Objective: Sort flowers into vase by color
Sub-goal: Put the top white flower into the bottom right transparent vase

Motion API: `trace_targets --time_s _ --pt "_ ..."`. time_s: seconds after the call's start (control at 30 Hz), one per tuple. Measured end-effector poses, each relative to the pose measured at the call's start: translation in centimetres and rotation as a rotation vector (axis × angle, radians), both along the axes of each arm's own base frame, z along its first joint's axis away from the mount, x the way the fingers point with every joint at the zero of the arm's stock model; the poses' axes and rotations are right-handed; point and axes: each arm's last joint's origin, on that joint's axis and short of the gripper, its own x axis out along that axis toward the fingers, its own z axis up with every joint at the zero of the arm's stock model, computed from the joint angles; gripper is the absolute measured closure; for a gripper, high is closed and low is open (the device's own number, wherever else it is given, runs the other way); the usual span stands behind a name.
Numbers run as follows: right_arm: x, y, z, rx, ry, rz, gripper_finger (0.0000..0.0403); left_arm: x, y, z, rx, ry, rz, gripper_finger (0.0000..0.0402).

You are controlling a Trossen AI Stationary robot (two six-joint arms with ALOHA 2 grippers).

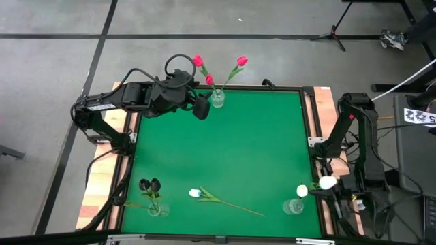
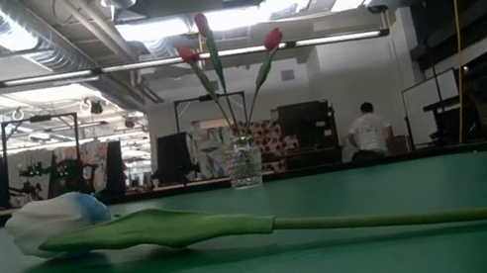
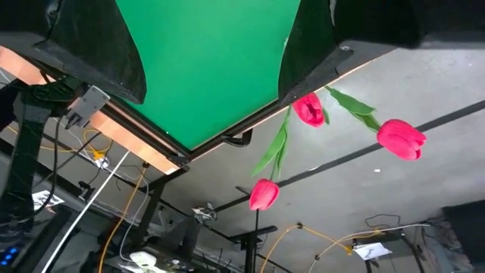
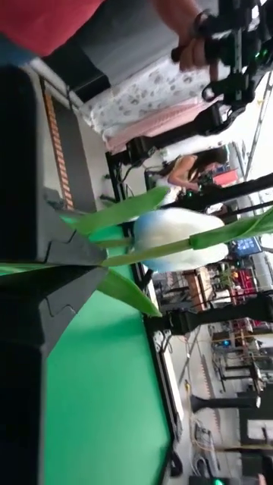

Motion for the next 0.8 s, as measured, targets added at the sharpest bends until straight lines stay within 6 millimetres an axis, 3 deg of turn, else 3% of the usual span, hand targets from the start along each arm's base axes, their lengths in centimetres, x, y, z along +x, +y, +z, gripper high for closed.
trace_targets --time_s 0.5,0.8 --pt "0.6 -0.4 -0.2 -0.048 0.0 -0.027 0.0403 0.0 0.0 0.0 0.007 0.0 0.011 0.0108" --pt "0.9 -0.8 1.5 0.085 0.002 -0.045 0.0403 0.0 0.1 0.0 0.015 0.0 0.024 0.0108"
